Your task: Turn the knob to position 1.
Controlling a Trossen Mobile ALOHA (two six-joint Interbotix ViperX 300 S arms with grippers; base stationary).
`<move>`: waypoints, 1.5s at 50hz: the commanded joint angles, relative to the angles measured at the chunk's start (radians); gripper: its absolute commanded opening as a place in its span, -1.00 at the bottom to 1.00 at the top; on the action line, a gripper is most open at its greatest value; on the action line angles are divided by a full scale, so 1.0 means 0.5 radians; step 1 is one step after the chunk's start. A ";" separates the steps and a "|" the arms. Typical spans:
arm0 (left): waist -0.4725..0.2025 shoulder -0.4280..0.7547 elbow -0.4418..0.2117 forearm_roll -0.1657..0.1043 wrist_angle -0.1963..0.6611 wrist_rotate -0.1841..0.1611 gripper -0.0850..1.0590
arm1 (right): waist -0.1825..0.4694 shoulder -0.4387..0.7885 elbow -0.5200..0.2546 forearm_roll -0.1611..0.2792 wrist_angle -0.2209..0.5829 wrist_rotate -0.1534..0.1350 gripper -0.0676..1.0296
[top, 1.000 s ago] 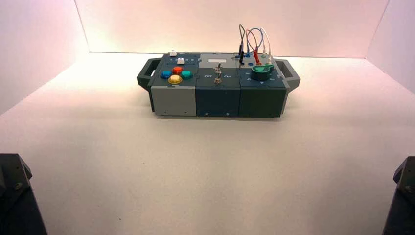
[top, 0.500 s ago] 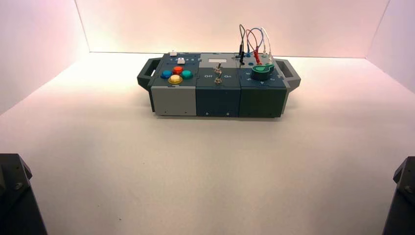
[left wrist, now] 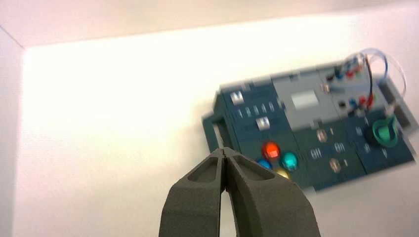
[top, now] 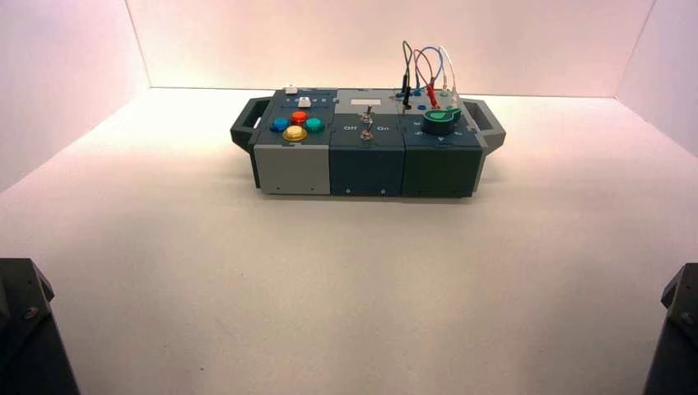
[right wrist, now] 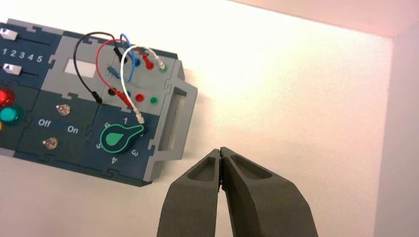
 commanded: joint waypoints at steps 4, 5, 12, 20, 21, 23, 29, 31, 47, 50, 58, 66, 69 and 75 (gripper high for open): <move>-0.058 0.092 -0.126 -0.006 0.150 0.049 -0.90 | 0.021 -0.015 -0.083 0.015 0.077 -0.037 -0.92; -0.071 0.101 -0.129 -0.003 0.160 0.061 -0.90 | 0.025 -0.012 -0.086 0.015 0.089 -0.043 -0.92; -0.190 0.138 -0.132 -0.003 0.181 0.138 -0.90 | 0.098 0.055 -0.132 0.064 0.187 -0.150 -0.92; -0.301 0.163 -0.120 -0.006 0.181 0.227 -0.90 | 0.147 0.156 -0.175 0.150 0.307 -0.270 -0.92; -0.316 0.169 -0.117 -0.003 0.181 0.242 -0.90 | 0.153 0.199 -0.181 0.169 0.347 -0.304 -0.92; -0.344 0.181 -0.117 -0.003 0.181 0.252 -0.90 | 0.166 0.245 -0.184 0.187 0.380 -0.350 -0.92; -0.383 0.196 -0.120 0.000 0.175 0.252 -0.90 | 0.175 0.344 -0.190 0.218 0.393 -0.411 -0.92; -0.390 0.193 -0.120 0.000 0.172 0.252 -0.90 | 0.181 0.380 -0.196 0.224 0.390 -0.417 -0.92; -0.393 0.178 -0.126 0.000 0.166 0.252 -0.90 | 0.319 0.712 -0.255 0.221 0.356 -0.476 -0.92; -0.396 0.178 -0.126 0.000 0.166 0.252 -0.90 | 0.344 0.785 -0.273 0.221 0.337 -0.476 -0.92; -0.393 0.175 -0.126 0.000 0.169 0.252 -0.90 | 0.393 0.896 -0.298 0.218 0.288 -0.472 -0.92; -0.393 0.156 -0.126 0.000 0.166 0.252 -0.90 | 0.405 0.991 -0.353 0.196 0.285 -0.472 -0.92; -0.393 0.153 -0.126 0.000 0.169 0.252 -0.90 | 0.405 1.028 -0.377 0.184 0.276 -0.472 -0.91; -0.393 0.150 -0.126 0.003 0.166 0.252 -0.90 | 0.408 1.098 -0.426 0.166 0.245 -0.491 -0.92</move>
